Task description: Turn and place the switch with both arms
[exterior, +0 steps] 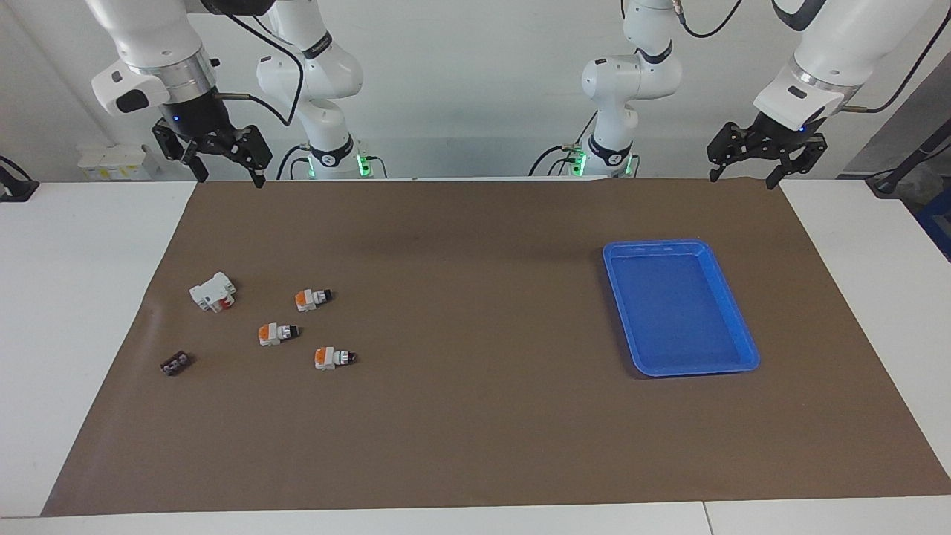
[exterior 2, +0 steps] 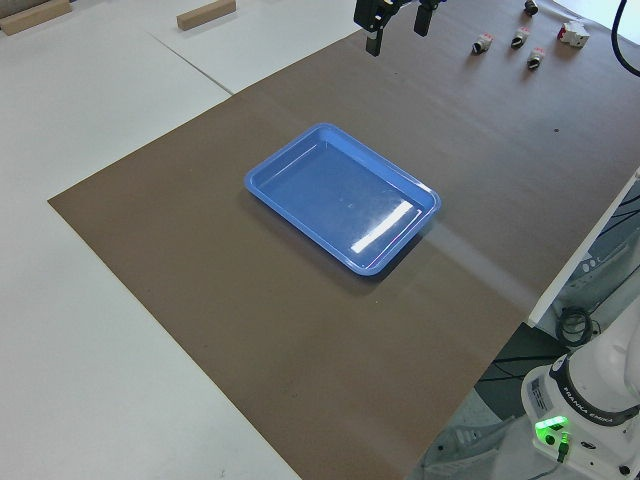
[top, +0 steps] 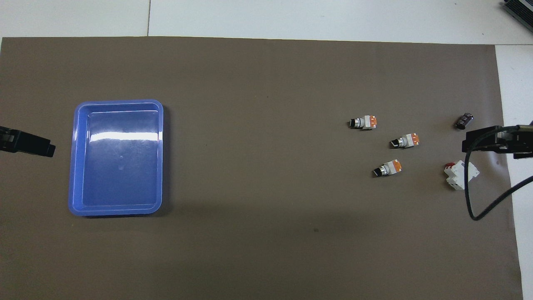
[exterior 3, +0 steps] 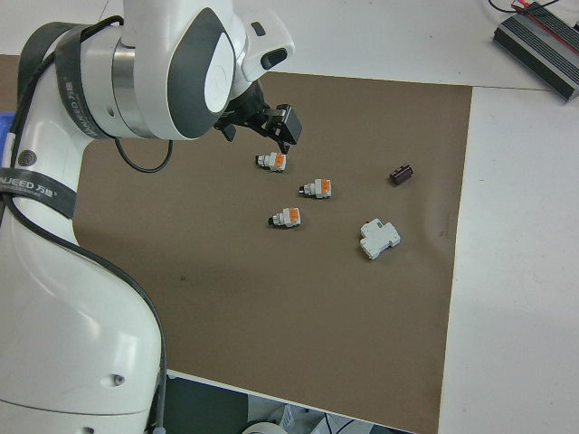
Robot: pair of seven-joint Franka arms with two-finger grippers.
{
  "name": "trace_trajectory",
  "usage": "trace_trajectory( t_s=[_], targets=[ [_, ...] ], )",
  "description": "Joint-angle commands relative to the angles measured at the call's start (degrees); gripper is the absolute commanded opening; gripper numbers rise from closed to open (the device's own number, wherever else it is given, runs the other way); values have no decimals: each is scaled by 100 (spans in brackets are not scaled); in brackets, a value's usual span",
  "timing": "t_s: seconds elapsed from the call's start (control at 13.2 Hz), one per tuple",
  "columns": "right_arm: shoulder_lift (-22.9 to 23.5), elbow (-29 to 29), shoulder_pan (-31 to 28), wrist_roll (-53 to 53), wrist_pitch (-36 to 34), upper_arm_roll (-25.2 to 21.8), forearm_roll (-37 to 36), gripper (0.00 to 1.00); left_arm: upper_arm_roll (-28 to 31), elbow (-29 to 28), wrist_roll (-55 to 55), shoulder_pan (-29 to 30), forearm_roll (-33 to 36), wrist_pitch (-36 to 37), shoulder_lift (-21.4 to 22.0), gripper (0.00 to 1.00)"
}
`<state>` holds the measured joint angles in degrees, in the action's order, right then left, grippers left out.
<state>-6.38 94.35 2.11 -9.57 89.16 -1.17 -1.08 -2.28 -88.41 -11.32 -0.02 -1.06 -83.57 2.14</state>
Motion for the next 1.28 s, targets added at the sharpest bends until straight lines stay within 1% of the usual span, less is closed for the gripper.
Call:
trace_trajectory(
  t_s=[0.0, 0.53, 0.76, 1.21],
  targets=[
    [-21, 40, 0, 122, 84, -6, 12, 100, -44, -106, -37, 55, 98, 25, 102, 100],
    [-65, 111, -35, 148, -47, -6, 21, 100, -44, -106, -37, 64, 98, 25, 111, 100],
    [-65, 146, -35, 227, 75, -6, 21, 100, -44, -106, -37, 64, 98, 25, 111, 100],
    [-74, 181, -52, 236, -4, -6, 21, 100, -44, -106, -28, 55, 98, 25, 102, 100]
  ],
)
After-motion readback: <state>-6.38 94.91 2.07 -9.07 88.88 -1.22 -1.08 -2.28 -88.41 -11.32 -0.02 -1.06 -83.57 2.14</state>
